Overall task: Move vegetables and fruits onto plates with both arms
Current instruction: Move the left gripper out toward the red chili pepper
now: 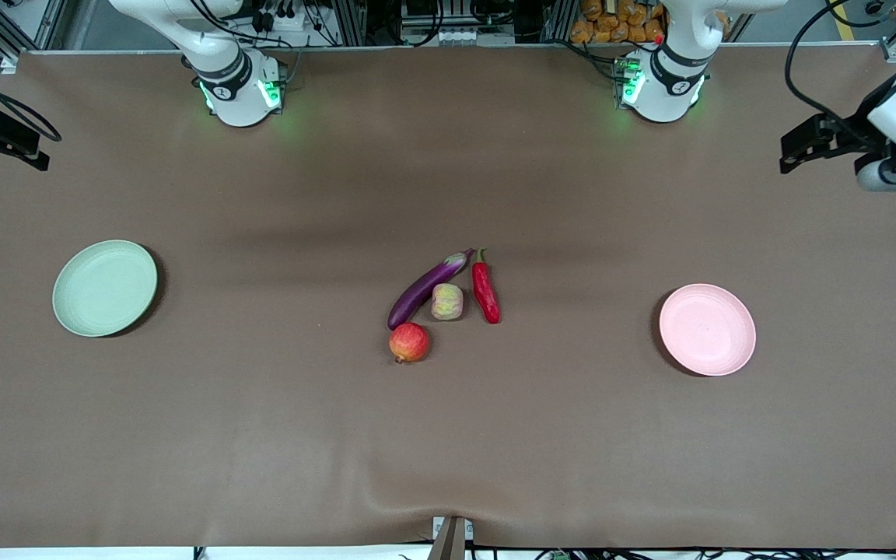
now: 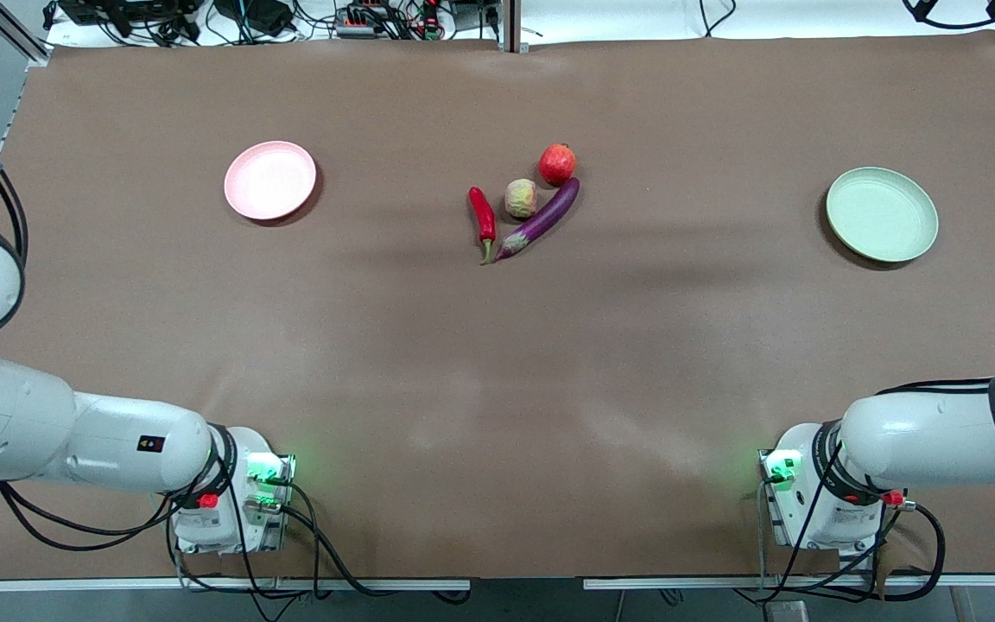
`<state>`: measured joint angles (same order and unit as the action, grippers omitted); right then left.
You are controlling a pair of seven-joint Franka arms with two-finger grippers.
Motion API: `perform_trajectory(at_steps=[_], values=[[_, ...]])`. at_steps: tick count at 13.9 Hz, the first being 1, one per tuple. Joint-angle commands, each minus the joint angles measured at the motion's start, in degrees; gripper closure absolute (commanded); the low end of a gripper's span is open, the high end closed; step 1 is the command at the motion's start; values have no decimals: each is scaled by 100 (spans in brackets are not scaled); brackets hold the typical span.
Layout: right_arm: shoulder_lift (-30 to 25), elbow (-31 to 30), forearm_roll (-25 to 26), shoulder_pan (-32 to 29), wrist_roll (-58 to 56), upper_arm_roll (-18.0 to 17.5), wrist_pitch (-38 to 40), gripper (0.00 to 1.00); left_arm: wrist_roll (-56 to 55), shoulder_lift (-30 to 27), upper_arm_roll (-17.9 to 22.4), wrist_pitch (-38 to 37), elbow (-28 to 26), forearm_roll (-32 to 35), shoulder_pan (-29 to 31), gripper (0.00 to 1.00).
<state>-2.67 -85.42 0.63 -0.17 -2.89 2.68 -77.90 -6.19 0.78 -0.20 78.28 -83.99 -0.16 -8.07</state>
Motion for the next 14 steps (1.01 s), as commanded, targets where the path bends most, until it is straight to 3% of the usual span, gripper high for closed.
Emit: perform_trajectory(at_steps=[1, 5, 8, 14], values=[[39, 113, -81, -54, -63, -30, 82, 0, -898, 395, -7, -59, 348, -212, -361, 0], [39, 104, -81, -54, -63, -30, 91, 0, -2005, 923, -7, 230, 401, -257, -835, 0], [39, 104, -81, -54, -63, -30, 91, 0, -3280, 1441, -7, 1090, 401, -370, -1204, 0], [39, 104, -90, -54, -63, -30, 91, 0, -4633, 2636, -7, 2435, 515, -704, -1934, 0]])
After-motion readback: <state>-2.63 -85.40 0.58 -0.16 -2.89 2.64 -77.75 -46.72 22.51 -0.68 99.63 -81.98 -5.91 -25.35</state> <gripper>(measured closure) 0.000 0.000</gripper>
